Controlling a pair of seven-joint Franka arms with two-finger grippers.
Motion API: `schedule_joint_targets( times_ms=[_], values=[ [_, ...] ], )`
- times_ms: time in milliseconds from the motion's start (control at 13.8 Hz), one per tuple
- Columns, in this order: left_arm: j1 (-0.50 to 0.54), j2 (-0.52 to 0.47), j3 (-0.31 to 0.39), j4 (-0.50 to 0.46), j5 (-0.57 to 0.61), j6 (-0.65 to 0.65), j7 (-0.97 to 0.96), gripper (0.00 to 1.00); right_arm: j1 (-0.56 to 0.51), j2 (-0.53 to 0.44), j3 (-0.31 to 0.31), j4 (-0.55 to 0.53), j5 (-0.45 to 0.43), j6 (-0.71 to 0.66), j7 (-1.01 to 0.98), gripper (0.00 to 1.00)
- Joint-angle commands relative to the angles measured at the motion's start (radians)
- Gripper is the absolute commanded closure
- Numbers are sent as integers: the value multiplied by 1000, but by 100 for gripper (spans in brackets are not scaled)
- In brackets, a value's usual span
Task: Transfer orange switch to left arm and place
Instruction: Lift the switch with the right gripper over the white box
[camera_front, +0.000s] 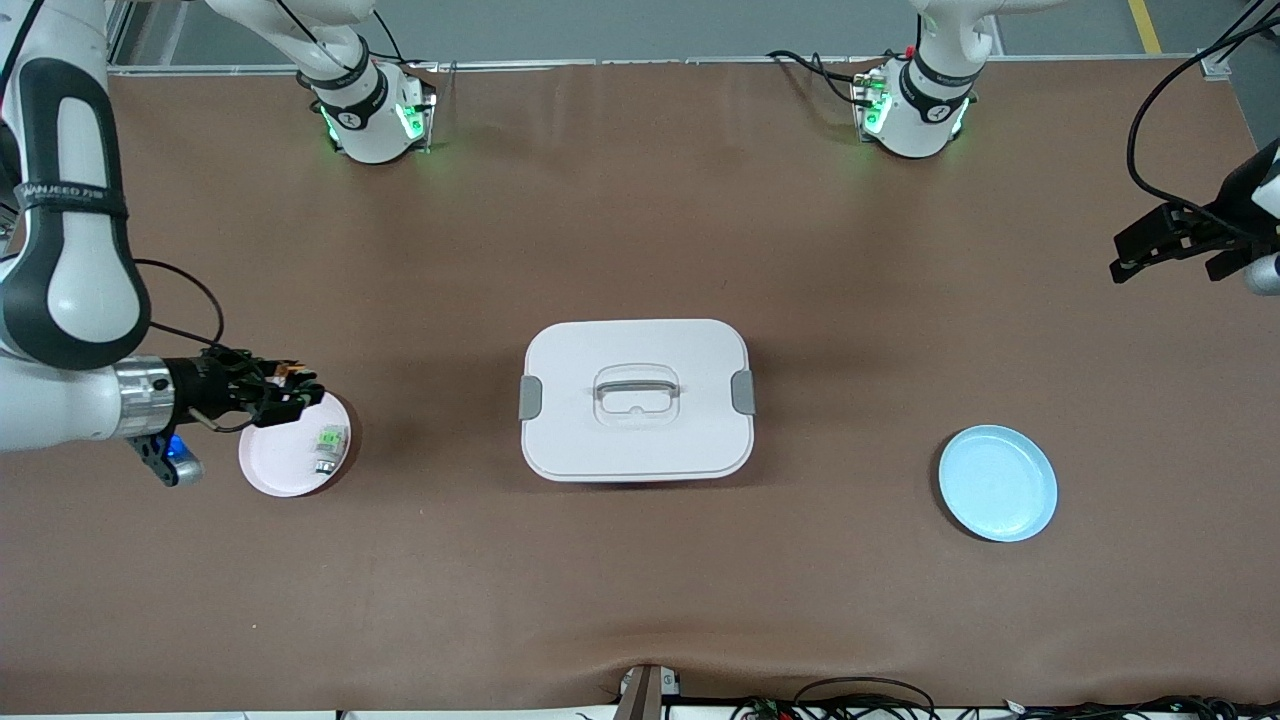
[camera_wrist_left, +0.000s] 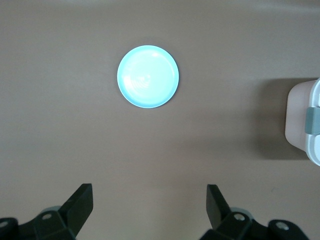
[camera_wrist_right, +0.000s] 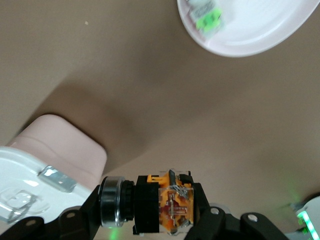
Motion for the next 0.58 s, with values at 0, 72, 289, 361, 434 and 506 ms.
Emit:
schedule_joint_targets(
  times_ms=[0,72,289,361,434,506],
  values=[
    [3,-6,-5,11,-105,-42,-10,0,76,-33,-5,-9,93,-5,204,100],
    [0,-10,-7,11,-126,-51,-24,0,107,-37,-5,-9,127,3,276,100],
    [-4,-10,-26,16,-190,-91,-55,0,212,-43,-3,-1,187,61,504,100],
    [-2,-12,-27,16,-230,-106,-64,0,246,-43,-2,4,207,95,578,100],
    [-5,-13,-30,14,-250,-109,-78,0,289,-43,-5,23,230,126,665,100],
    [-7,-15,-55,14,-252,-109,-104,0,346,-40,-5,54,256,158,795,100]
  ],
)
